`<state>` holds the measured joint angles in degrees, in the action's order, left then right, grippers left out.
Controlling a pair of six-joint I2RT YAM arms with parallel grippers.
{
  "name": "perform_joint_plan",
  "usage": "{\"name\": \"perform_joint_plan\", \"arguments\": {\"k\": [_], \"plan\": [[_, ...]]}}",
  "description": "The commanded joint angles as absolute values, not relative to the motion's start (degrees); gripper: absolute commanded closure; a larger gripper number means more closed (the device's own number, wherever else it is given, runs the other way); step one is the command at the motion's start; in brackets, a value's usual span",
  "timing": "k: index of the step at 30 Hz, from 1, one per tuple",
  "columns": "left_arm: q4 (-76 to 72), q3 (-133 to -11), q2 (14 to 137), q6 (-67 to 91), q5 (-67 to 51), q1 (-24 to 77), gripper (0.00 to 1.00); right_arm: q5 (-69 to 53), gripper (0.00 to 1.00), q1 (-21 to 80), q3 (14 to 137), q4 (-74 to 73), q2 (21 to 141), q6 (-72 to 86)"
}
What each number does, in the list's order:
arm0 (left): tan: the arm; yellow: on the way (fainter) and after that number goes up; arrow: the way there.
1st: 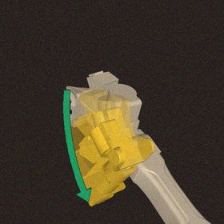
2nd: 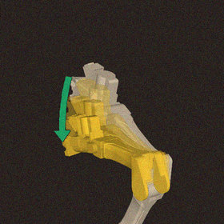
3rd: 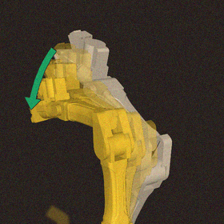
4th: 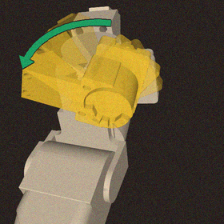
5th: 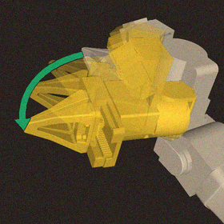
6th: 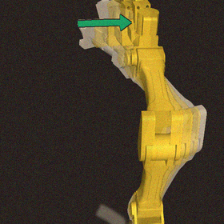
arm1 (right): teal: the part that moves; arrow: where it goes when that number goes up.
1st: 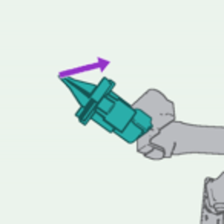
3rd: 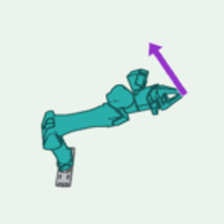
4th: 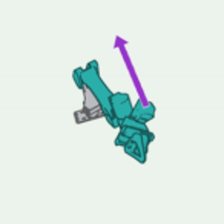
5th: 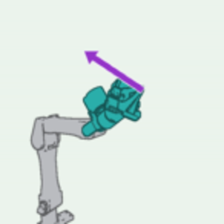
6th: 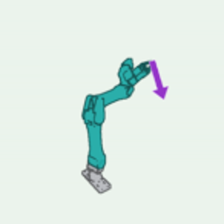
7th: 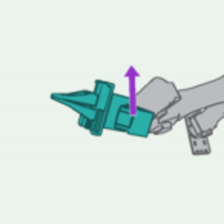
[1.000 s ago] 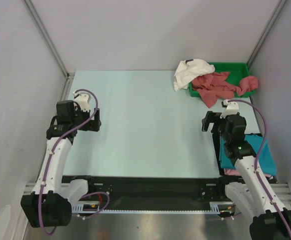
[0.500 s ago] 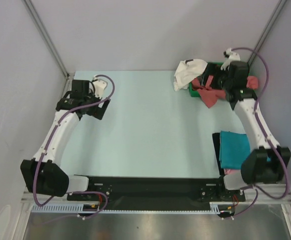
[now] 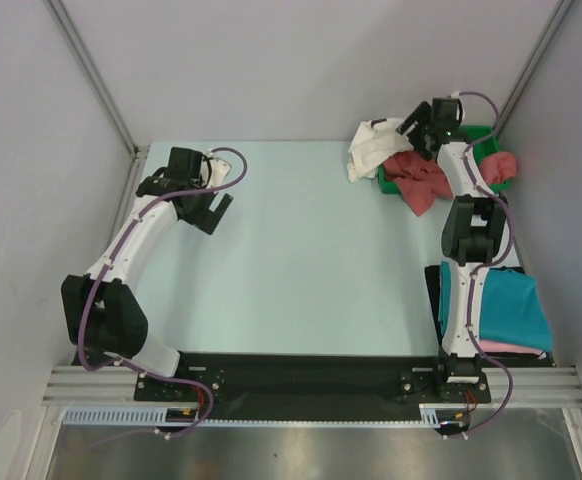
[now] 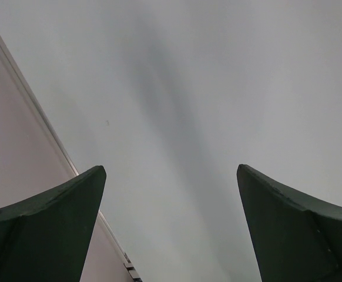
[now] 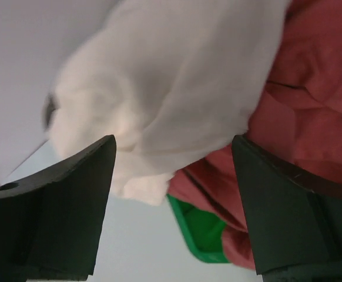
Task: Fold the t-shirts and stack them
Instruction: Grab the tshirt from the pile
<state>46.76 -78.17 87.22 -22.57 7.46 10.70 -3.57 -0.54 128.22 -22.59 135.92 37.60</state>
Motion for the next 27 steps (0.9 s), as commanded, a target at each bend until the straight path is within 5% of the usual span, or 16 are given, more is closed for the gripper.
{"name": "perform_joint_plan", "arguments": {"k": [1, 3, 5, 6, 7, 10, 19, 27], "plan": [[46.7, -79.5, 87.3, -22.7, 9.1, 10.6, 0.00, -0.1, 0.16, -0.2, 132.6, -23.4, 138.6, 45.4], [46.6, -79.4, 87.5, -22.7, 8.7, 10.6, 0.00, 2.5, 0.16, -0.2, 133.2, -23.3, 140.2, 46.3], [46.8, -79.4, 87.6, -22.7, 8.2, 10.6, 0.00, 3.2, 0.34, -0.2, 133.1, -23.0, 140.5, 46.4], [46.7, -79.4, 87.6, -22.8, 8.1, 10.6, 0.00, 3.4, 0.46, -0.2, 133.0, -22.8, 140.6, 45.8], [46.7, -79.3, 87.6, -22.8, 8.0, 10.6, 0.00, 3.6, 0.74, -0.2, 132.9, -22.8, 140.5, 45.2], [46.4, -78.8, 87.4, -22.9, 8.0, 10.6, 0.00, 6.4, 1.00, -0.2, 132.6, -23.6, 139.1, 42.4], [46.2, -78.2, 85.7, -23.0, 6.6, 10.5, 0.00, 8.4, 1.00, -0.2, 130.4, -24.5, 127.7, 30.1], [46.4, -78.2, 82.4, -22.4, 4.0, 10.6, 0.00, -4.7, 1.00, 3.8, 129.0, -16.7, 110.0, 20.6]]}}
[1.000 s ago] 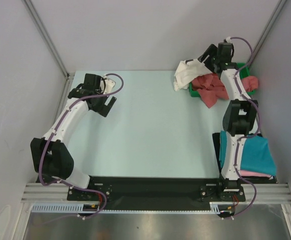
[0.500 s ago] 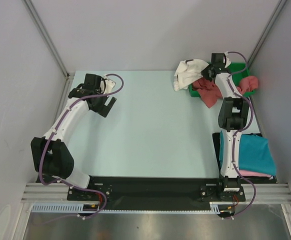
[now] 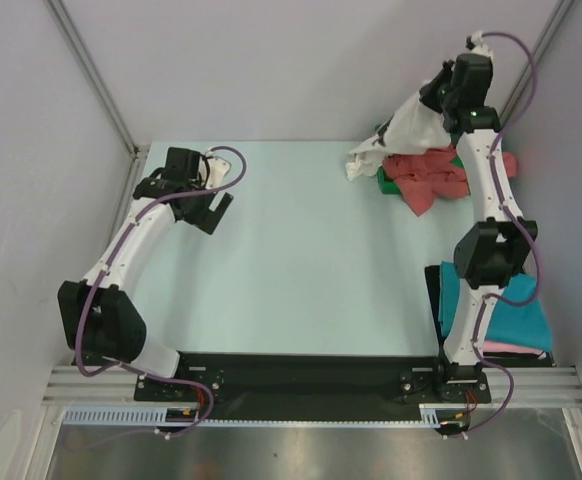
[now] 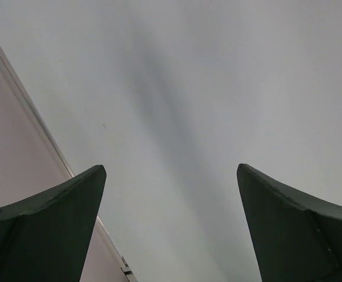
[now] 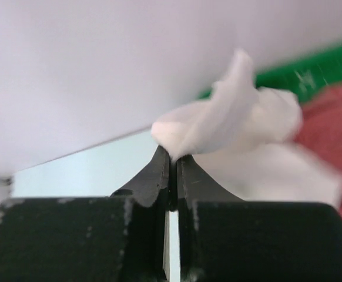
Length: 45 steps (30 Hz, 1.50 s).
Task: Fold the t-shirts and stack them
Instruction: Grab the tshirt from the pile, then move the tshirt to the center of the board
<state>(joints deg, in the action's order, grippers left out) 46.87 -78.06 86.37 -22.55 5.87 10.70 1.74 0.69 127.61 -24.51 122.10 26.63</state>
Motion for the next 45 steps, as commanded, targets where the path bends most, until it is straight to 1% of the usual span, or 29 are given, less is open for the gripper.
{"name": "perform_joint_plan", "arguments": {"k": [1, 6, 7, 9, 10, 13, 14, 16, 18, 19, 20, 21, 23, 25, 27, 28, 29, 30, 32, 33, 37, 39, 42, 43, 44, 45], "plan": [[46.4, -78.1, 81.7, -22.3, 4.0, 10.6, 0.00, -7.5, 1.00, 4.8, 128.8, -16.4, 108.3, 19.8], [45.9, -77.2, 79.9, -22.0, 5.2, 10.5, 0.00, -17.3, 1.00, 14.2, 125.4, -12.1, 97.1, 15.9], [45.6, -77.0, 79.5, -21.9, 5.5, 10.4, 0.00, -20.4, 1.00, 18.0, 124.1, -11.3, 95.8, 15.9], [45.4, -76.8, 78.3, -21.7, 6.0, 10.0, 0.00, -23.9, 1.00, 21.4, 123.0, -8.4, 92.1, 16.0], [45.0, -76.8, 77.9, -21.4, 6.1, 9.4, 0.00, -27.1, 1.00, 25.0, 122.3, -7.3, 91.1, 16.7], [44.5, -77.2, 76.2, -20.8, 6.4, 7.7, 0.00, -29.1, 1.00, 30.0, 118.9, -3.1, 86.1, 20.5], [44.4, -77.3, 75.9, -20.7, 6.4, 7.3, 0.00, -28.9, 1.00, 30.6, 115.3, -1.7, 84.8, 22.3], [43.7, -77.5, 74.7, -20.6, 6.4, 6.1, 0.00, -28.3, 1.00, 30.8, 111.1, 3.4, 80.6, 25.6], [43.4, -78.0, 73.9, -20.5, 6.2, 5.5, 0.00, -25.9, 1.00, 30.9, 105.5, 4.5, 77.6, 28.5], [43.3, -78.1, 73.7, -20.6, 6.0, 5.2, 0.00, -22.8, 1.00, 30.9, 103.6, 4.2, 75.0, 28.9], [43.4, -78.5, 73.7, -20.7, 5.8, 5.1, 0.00, -20.7, 1.00, 30.8, 101.8, 2.6, 73.3, 28.6], [43.4, -78.7, 73.7, -20.7, 5.5, 5.2, 0.00, -18.3, 1.00, 30.8, 97.1, 1.7, 71.9, 28.7], [43.7, -79.3, 74.0, -20.8, 4.1, 5.2, 0.00, -10.0, 1.00, 30.8, 91.8, -2.1, 67.8, 29.2], [45.2, -80.0, 75.3, -20.7, 2.3, 5.2, 0.00, -3.5, 1.00, 30.8, 82.9, -3.7, 65.5, 30.2], [48.1, -81.3, 76.5, -20.8, -3.0, 5.3, 0.00, -0.1, 1.00, 30.4, 77.3, -6.1, 63.0, 32.0], [49.2, -81.6, 77.8, -20.9, -5.1, 5.4, 0.00, 2.8, 1.00, 30.1, 71.3, -6.8, 62.5, 32.9], [50.2, -81.9, 78.3, -20.8, -7.1, 5.8, 0.00, 3.5, 1.00, 29.4, 68.6, -8.0, 62.0, 33.8], [52.3, -81.6, 78.8, -21.1, -11.6, 6.4, 0.00, 3.5, 1.00, 28.7, 65.3, -7.9, 61.4, 34.4], [54.0, -78.8, 79.4, -24.2, -14.6, 10.3, 0.00, 3.3, 1.00, 25.6, 58.1, -9.0, 61.3, 37.1], [54.7, -77.2, 79.3, -25.4, -15.1, 13.6, 0.00, 1.9, 1.00, 24.2, 56.0, -9.1, 61.5, 37.5], [55.2, -68.7, 78.4, -28.9, -16.7, 21.7, 0.00, -2.1, 1.00, 19.2, 46.9, -8.4, 62.4, 38.7], [53.8, -62.9, 78.3, -30.0, -15.7, 26.9, 0.00, -3.0, 1.00, 17.8, 43.1, -8.1, 62.7, 38.3], [48.4, -55.0, 80.1, -30.9, -7.6, 31.3, 0.00, -3.5, 1.00, 16.8, 40.4, -9.1, 62.6, 37.6], [46.5, -53.4, 80.9, -30.9, -4.7, 31.5, 0.00, -3.4, 1.00, 16.7, 40.2, -9.4, 62.0, 37.4], [44.9, -51.2, 82.0, -30.8, 1.6, 31.6, 0.00, -3.4, 1.00, 16.6, 39.8, -9.8, 61.7, 37.1], [41.9, -50.5, 83.0, -30.8, 3.8, 31.5, 0.00, -3.6, 1.00, 16.6, 39.2, -9.8, 61.4, 37.0]]}}
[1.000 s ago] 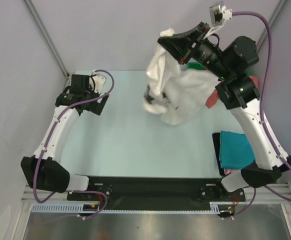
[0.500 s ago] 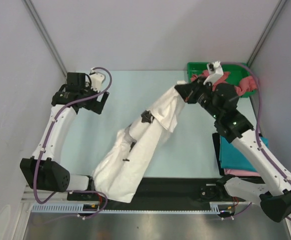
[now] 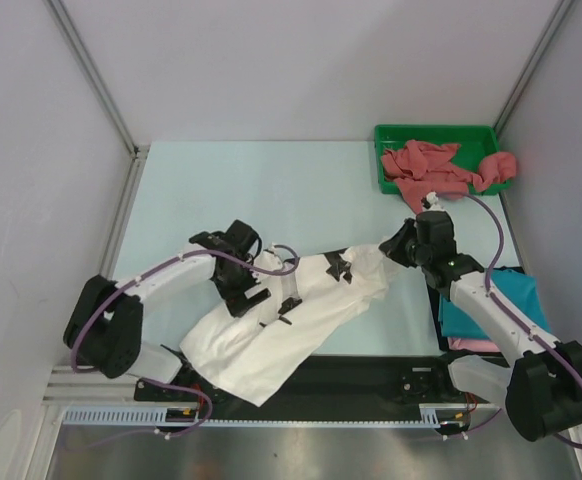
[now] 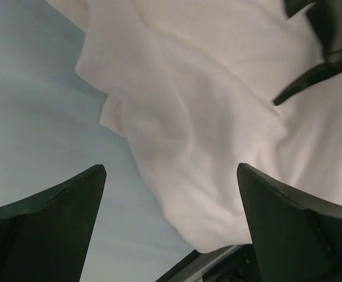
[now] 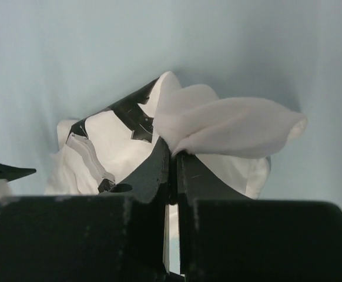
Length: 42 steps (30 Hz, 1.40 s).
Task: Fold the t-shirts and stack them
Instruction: Move the tshirt to the center of the board
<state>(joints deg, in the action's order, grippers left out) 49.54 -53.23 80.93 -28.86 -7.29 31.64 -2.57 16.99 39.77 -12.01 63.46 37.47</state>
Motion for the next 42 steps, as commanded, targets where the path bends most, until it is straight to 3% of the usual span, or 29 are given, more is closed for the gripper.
{"name": "perform_joint_plan", "arguments": {"k": [1, 3, 4, 6, 7, 8, 13, 21, 22, 23, 24, 27, 32, 37, 42], "plan": [[40.5, -50.1, 84.5, -30.6, 6.0, 31.5, 0.02, -3.6, 1.00, 16.6, 38.9, -9.8, 60.8, 37.1], [36.8, -49.5, 85.5, -30.4, 7.8, 31.5, 0.10, -4.0, 1.00, 16.6, 38.4, -9.4, 59.5, 37.4], [36.0, -49.5, 86.5, -30.3, 7.7, 31.5, 0.29, -4.0, 1.00, 16.6, 38.1, -9.4, 59.2, 37.4], [34.3, -49.9, 87.4, -30.2, 5.4, 31.5, 0.50, -4.2, 1.00, 16.6, 38.1, -9.8, 58.3, 37.5], [33.9, -50.1, 88.2, -30.3, 4.3, 31.5, 0.80, -4.2, 1.00, 16.7, 38.1, -10.5, 58.2, 37.5], [33.4, -50.4, 88.5, -30.2, 3.6, 31.5, 1.00, -4.2, 1.00, 16.5, 38.1, -10.8, 57.7, 37.5], [26.3, -53.3, 92.3, -30.8, 8.0, 28.0, 1.00, -3.8, 1.00, 16.9, 38.0, -11.2, 56.1, 38.5], [20.7, -84.7, 110.6, -31.9, 22.0, 16.4, 1.00, -1.4, 1.00, 23.4, 35.9, -2.9, 61.4, 45.7], [20.6, -87.2, 112.0, -32.4, 23.7, 16.3, 0.88, -1.7, 1.00, 23.8, 35.9, -0.8, 64.0, 46.6], [20.6, -91.7, 113.4, -32.9, 24.4, 16.3, 0.68, -2.0, 1.00, 24.3, 36.0, -0.6, 65.2, 48.4], [21.1, -93.6, 115.1, -33.0, 25.3, 16.3, 0.35, -2.1, 1.00, 24.4, 36.5, 2.0, 66.4, 49.1], [27.6, -99.0, 114.6, -30.4, 21.8, 16.3, 0.20, -2.5, 1.00, 24.9, 38.5, 3.6, 70.2, 49.0], [28.1, -80.1, 95.6, -32.9, 4.9, 16.3, 0.19, -1.1, 1.00, 24.7, 40.1, 0.6, 71.4, 46.8], [35.7, -57.2, 79.9, -44.0, -5.4, 16.3, 0.33, -1.2, 1.00, 23.6, 39.0, 0.3, 70.3, 45.9], [34.7, -43.8, 68.1, -48.5, -5.3, 16.7, 0.22, -1.2, 1.00, 23.0, 38.0, 0.4, 69.3, 45.4]]}}
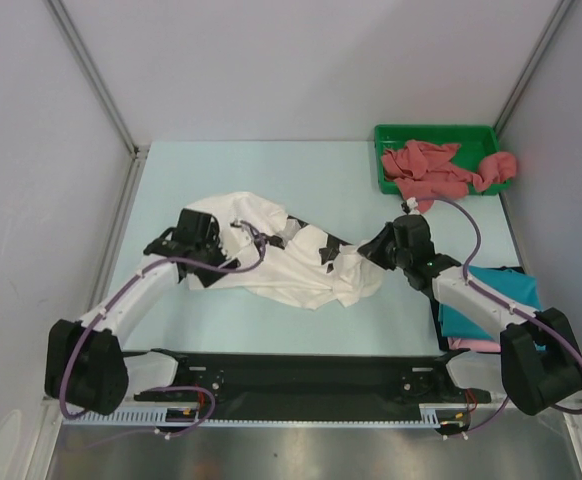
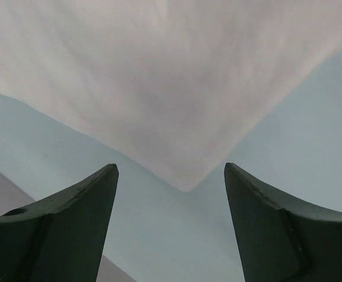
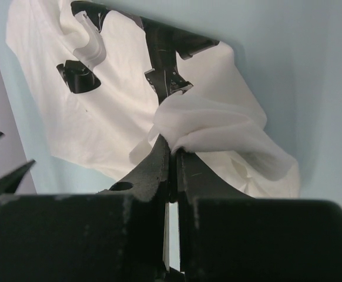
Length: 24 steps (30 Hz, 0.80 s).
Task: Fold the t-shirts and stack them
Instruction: Move the tshirt to the center of the board, then flatten the tshirt out
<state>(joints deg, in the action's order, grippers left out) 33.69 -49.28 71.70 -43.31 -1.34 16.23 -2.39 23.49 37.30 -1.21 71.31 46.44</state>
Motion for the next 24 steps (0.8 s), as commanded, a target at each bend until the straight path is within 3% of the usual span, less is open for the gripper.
{"name": "perform_joint_plan", "arguments": {"k": [1, 7, 10, 11, 12, 14, 15, 19, 24], "plan": [[33.5, -41.3, 67.5, -48.3, -3.8, 17.0, 0.20, -1.3, 1.00, 22.9, 37.8, 0.4, 69.3, 45.4], [21.7, -37.7, 72.3, -45.1, 3.1, 18.8, 0.19, -2.2, 1.00, 22.6, 37.6, 0.3, 69.3, 45.5], [20.4, -36.3, 75.7, -44.5, 3.7, 19.6, 0.26, -1.9, 1.00, 22.6, 37.4, -1.3, 68.3, 46.0], [20.6, -36.3, 76.2, -44.3, 3.4, 19.7, 0.33, -1.8, 1.00, 22.5, 37.4, -1.6, 67.4, 45.9], [20.7, -36.3, 76.4, -44.1, 3.3, 19.8, 0.55, -1.5, 1.00, 22.5, 37.5, -2.5, 66.8, 45.6], [21.7, -36.6, 75.6, -44.0, 3.6, 19.8, 0.79, -0.8, 1.00, 22.4, 38.7, -4.1, 64.4, 44.7], [22.1, -36.9, 74.7, -43.9, 4.0, 19.8, 1.00, -0.4, 1.00, 22.3, 39.5, -5.3, 63.4, 44.2], [29.7, -43.2, 68.9, -44.2, 2.2, 18.5, 1.00, -0.1, 1.00, 22.3, 44.5, -13.0, 57.1, 38.7], [49.3, -54.9, 58.5, -47.1, -5.3, 13.8, 1.00, -1.6, 1.00, 22.2, 52.2, -19.5, 48.0, 30.3]]}}
